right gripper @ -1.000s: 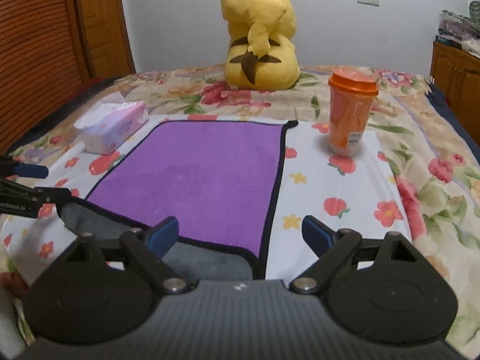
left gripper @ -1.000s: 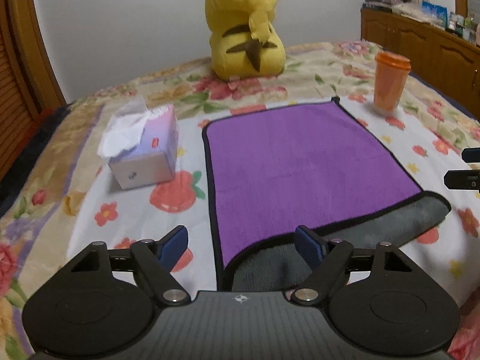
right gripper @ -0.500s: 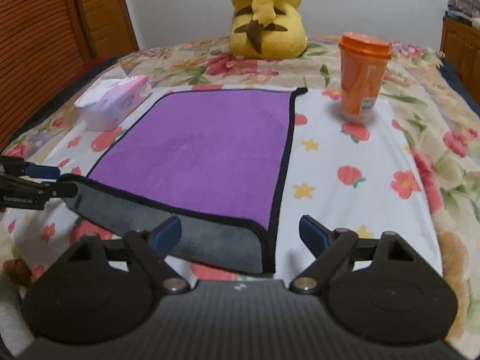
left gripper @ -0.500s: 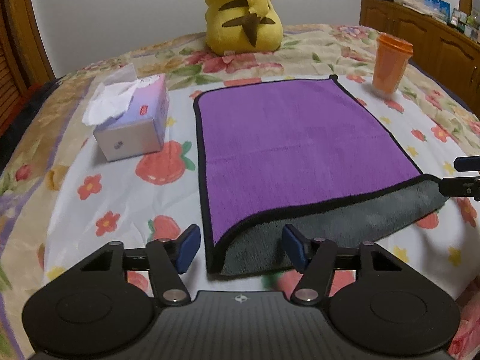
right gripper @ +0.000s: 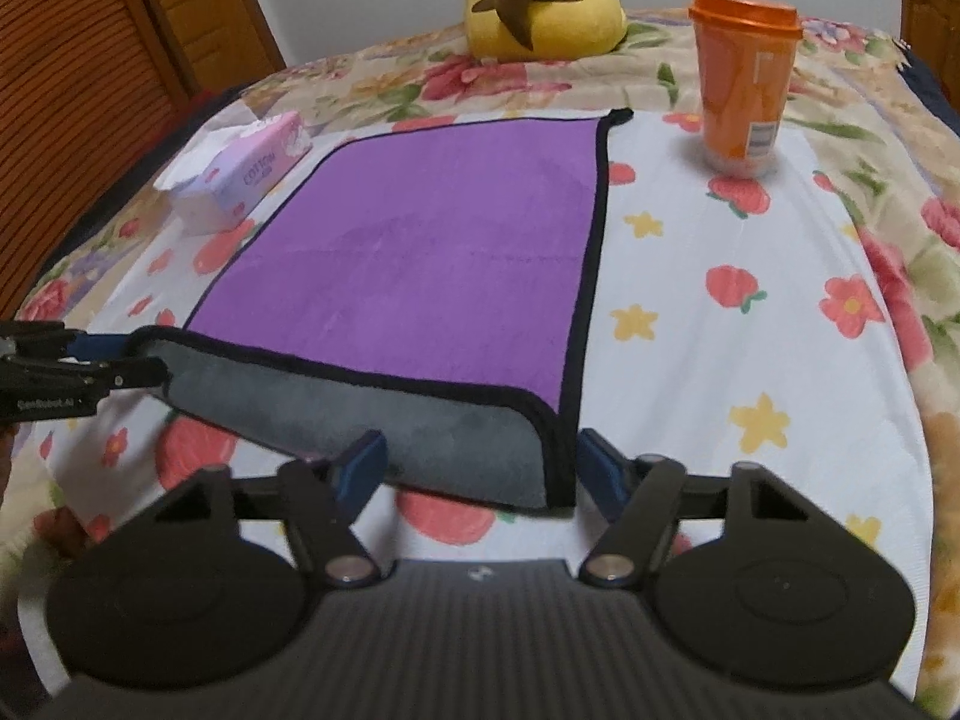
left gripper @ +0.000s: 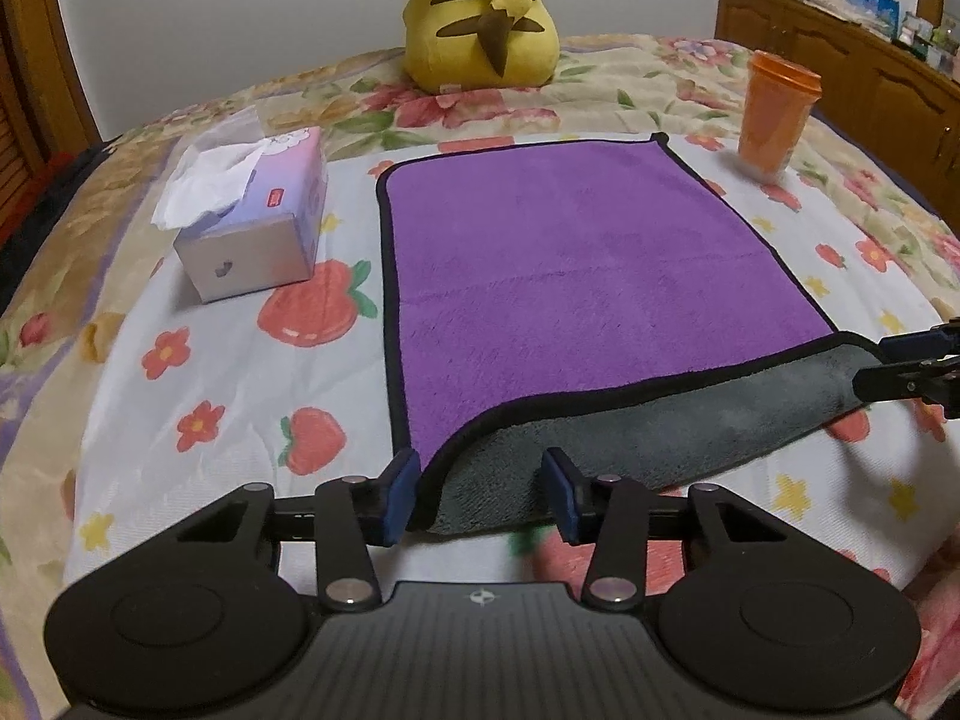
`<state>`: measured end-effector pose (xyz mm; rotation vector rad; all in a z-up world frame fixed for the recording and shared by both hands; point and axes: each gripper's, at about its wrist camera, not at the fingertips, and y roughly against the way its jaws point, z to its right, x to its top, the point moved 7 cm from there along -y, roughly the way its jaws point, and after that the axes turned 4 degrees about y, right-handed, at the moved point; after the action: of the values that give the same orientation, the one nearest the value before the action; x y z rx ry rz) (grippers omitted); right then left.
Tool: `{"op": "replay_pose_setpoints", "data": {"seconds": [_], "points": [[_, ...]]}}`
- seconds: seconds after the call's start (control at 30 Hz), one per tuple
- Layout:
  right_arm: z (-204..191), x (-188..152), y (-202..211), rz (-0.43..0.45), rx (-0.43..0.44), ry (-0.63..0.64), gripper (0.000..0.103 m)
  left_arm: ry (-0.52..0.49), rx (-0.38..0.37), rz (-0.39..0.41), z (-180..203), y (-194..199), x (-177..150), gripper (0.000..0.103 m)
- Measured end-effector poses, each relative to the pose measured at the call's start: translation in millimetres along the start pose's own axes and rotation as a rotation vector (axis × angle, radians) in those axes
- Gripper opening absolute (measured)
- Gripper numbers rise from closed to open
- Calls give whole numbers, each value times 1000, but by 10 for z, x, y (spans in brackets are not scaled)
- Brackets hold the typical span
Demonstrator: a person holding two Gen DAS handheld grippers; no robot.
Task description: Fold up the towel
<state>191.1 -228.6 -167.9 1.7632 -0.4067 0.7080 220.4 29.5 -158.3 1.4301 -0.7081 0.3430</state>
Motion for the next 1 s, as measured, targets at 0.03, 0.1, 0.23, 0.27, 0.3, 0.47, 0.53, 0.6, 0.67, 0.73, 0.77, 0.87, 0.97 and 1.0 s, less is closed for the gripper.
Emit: {"op": "replay_pose_setpoints", "data": {"seconds": [0.03, 0.1, 0.23, 0.27, 0.3, 0.47, 0.53, 0.6, 0.67, 0.73, 0.77, 0.87, 0.97, 1.0], "points": [[6, -5, -6, -4, -1, 0, 63, -2, 2, -2, 0, -6, -4, 48], [10, -10, -15, -9, -1, 1, 60, -6, 5, -7, 1, -15, -19, 48], [19, -9, -24, -13, 1, 4, 53, -16, 14, -27, 5, -54, -54, 48], [26, -4, -29, -12, 3, 4, 53, -18, 15, -31, 5, -61, -60, 47], [32, 2, -34, -11, 4, 5, 53, -19, 15, -33, 5, -64, -64, 47], [84, 41, -101, -10, -14, 20, 53, -17, 15, -35, 7, -62, -69, 47], [104, 45, -126, -15, -24, 25, 53, -17, 15, -37, 6, -63, -76, 47], [113, 32, -149, -27, -22, 23, 53, -16, 14, -38, 4, -69, -82, 47], [91, 11, -150, -39, -13, 28, 53, -15, 14, -38, 2, -70, -81, 47], [58, 15, -125, -34, -6, 41, 40, -15, 13, -37, 4, -70, -83, 47], [48, 22, -115, -32, -5, 45, 35, -16, 12, -37, 3, -72, -84, 44], [52, 29, -103, -33, -16, 54, 21, -17, 12, -32, 3, -76, -84, 38], [62, 24, -105, -33, -9, 60, 5, -11, 11, -27, -5, -78, -79, 27], [60, 26, -103, -29, -11, 67, 5, -8, 8, -25, -9, -76, -76, 20]]}}
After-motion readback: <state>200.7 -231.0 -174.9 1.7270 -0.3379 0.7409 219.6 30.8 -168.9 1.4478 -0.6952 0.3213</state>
